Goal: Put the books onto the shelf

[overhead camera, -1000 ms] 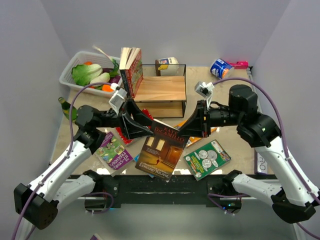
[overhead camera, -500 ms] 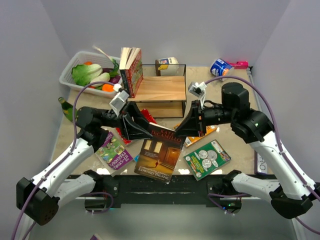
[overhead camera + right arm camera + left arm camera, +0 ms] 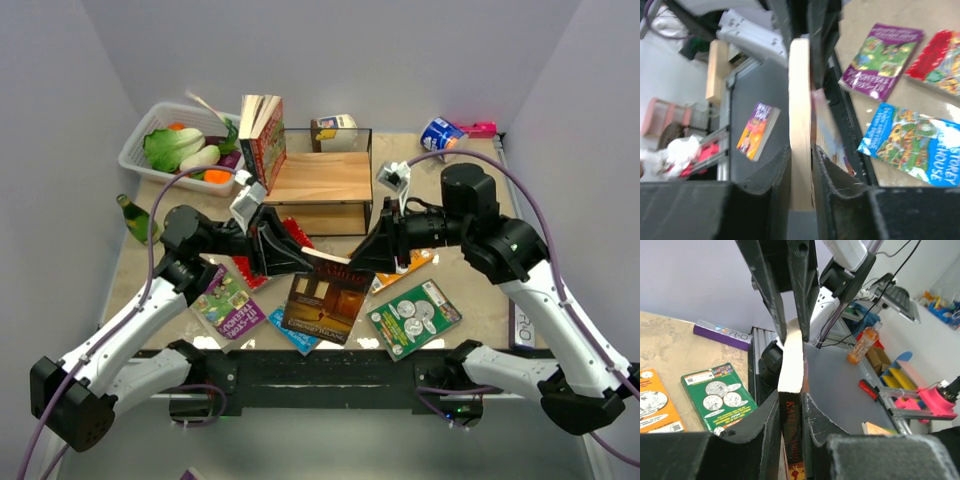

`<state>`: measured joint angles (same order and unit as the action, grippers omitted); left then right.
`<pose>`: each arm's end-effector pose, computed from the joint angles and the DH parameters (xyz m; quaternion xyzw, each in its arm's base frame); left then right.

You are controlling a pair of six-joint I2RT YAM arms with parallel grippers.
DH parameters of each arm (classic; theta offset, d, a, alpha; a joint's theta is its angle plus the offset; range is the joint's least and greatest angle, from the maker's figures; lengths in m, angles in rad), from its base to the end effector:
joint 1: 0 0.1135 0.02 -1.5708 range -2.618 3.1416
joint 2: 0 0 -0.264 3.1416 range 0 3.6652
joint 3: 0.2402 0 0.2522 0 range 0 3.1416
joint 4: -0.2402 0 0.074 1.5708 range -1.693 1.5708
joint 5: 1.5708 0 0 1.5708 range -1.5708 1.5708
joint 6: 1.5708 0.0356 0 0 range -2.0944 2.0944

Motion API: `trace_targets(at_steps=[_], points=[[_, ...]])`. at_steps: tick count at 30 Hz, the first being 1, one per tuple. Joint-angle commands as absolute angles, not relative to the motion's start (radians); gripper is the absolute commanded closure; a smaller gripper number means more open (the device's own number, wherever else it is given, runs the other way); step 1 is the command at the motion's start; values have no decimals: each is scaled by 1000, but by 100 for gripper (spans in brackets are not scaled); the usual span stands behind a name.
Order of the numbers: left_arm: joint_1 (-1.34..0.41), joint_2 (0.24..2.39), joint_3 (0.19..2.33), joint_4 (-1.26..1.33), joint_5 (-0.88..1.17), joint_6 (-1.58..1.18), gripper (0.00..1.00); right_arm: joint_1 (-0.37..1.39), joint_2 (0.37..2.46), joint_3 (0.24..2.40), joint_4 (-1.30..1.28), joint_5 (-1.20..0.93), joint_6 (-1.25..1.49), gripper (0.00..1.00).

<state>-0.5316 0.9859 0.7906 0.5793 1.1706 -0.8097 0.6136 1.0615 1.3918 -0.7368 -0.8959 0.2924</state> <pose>0.1624 -0.1335 0.3779 0.3890 0.5251 -0.6715 0.3494 0.1409 0.1332 0.4421 -0.3555 0.7051 0.5422 0.2873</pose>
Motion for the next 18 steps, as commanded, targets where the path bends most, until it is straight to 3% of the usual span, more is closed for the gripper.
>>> trace_targets(at_steps=[1, 5, 13, 18], points=[[-548, 936, 876, 370, 1047, -628, 100, 614, 1051, 1486, -687, -593, 308, 51], [-540, 939, 971, 206, 847, -523, 100, 614, 1005, 1485, -575, -278, 414, 32], [-545, 977, 1140, 92, 392, -427, 100, 615, 997, 1465, -506, 320, 543, 28], [-563, 999, 1212, 113, 73, -364, 100, 614, 959, 1381, -405, 507, 580, 31]])
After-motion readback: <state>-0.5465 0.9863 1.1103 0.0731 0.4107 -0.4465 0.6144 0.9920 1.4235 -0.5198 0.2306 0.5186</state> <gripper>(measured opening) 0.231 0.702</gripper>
